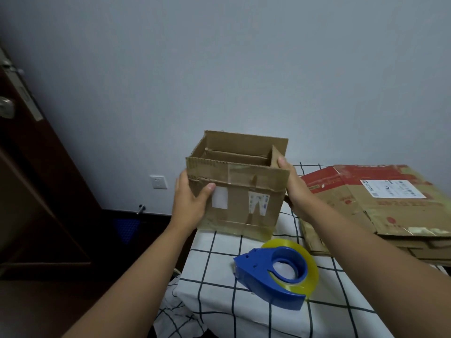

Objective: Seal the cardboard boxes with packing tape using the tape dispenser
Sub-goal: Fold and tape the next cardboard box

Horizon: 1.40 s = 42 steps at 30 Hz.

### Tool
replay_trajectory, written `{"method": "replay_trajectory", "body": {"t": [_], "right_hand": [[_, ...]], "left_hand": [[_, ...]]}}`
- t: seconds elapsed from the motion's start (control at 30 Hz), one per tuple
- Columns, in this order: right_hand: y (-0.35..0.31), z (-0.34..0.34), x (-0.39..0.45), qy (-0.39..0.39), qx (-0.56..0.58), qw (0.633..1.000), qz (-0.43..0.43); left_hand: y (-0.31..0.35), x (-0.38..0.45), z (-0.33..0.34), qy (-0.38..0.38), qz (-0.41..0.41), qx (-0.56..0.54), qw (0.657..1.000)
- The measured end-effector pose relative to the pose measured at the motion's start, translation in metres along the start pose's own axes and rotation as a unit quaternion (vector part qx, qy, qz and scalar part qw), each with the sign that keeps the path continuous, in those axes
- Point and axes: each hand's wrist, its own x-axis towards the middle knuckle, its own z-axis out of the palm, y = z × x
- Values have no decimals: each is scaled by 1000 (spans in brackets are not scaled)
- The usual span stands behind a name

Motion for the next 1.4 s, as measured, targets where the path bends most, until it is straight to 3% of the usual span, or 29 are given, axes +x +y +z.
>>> {"method": "replay_trajectory", "body": {"t": [0.17,0.33,0.47,0.53,0.63,0.77,1.1,1.23,1.4], "right_hand": [[-10,7,3,83,-2,995,-46],[-8,-6,-8,-10,41,999,-29],[-3,-10,-29,-44,65,994,-73],[1,-9,-42,-40,18,992,-117],[12,-6,-46,7,-146,969,-200],[12,0,-43,40,-169,966,-191],[0,1,-47,27,-180,970,-162],[-6,3,-49,9,-164,974,-155],[1,0,-41,46,-188,970,-147]], "left_hand": [[-5,-1,4,29,18,43,999],[-12,-8,16,35,10,93,995],[-18,-14,21,22,10,103,994],[-19,-15,21,19,2,102,995],[-19,-13,18,3,-10,110,994],[-19,-11,12,-22,-8,100,995],[-18,-14,6,-25,-2,71,997],[-13,-14,0,-22,-14,56,998],[-8,-11,1,-19,-46,37,998]]}}
